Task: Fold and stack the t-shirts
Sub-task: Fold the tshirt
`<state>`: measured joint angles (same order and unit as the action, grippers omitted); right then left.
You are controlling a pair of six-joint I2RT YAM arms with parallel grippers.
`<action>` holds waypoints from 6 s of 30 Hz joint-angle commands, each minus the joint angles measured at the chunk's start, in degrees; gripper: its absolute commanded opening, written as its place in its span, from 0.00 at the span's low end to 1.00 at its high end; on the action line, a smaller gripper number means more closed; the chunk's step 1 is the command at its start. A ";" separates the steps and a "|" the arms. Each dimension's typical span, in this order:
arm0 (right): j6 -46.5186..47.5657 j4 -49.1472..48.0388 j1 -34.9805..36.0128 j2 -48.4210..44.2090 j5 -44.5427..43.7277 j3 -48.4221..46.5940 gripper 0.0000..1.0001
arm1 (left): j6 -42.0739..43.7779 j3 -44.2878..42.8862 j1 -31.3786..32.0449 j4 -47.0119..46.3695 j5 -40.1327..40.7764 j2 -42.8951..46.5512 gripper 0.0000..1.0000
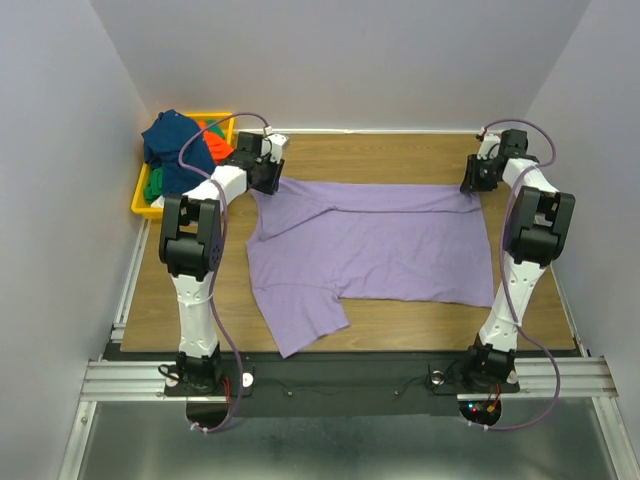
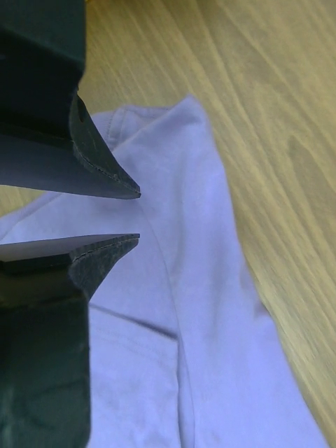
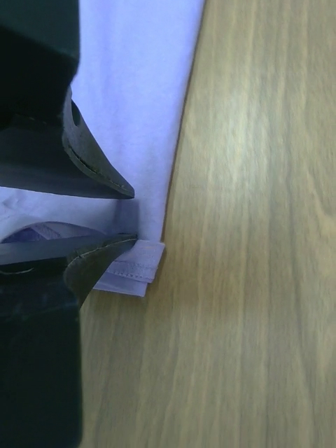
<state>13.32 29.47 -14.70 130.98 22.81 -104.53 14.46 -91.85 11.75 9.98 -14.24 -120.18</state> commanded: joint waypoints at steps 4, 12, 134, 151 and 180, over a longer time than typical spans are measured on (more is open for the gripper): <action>1.18 -0.91 -0.86 1.47 -8.65 -4.45 0.38 | -1.54 -2.98 -2.43 -0.05 3.87 -2.51 0.35; 2.24 -1.00 -0.86 8.84 -9.80 -12.16 0.43 | -1.89 -9.55 -3.75 1.88 4.22 -7.43 0.34; 55.59 10.35 -0.95 -53.11 -13.40 64.63 0.44 | 36.34 52.03 19.19 14.55 -3.60 43.37 0.39; 54.97 9.02 -1.12 -56.44 -16.30 64.28 0.01 | 36.87 52.13 19.63 18.13 -2.62 43.61 0.00; 60.76 23.96 -2.53 -46.42 -9.98 48.34 0.54 | 36.96 29.45 10.93 24.83 -9.93 38.44 0.00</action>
<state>70.37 45.87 -16.60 87.68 9.19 -59.18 50.94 -61.89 22.65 33.47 -21.67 -81.71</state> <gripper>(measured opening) 0.400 0.018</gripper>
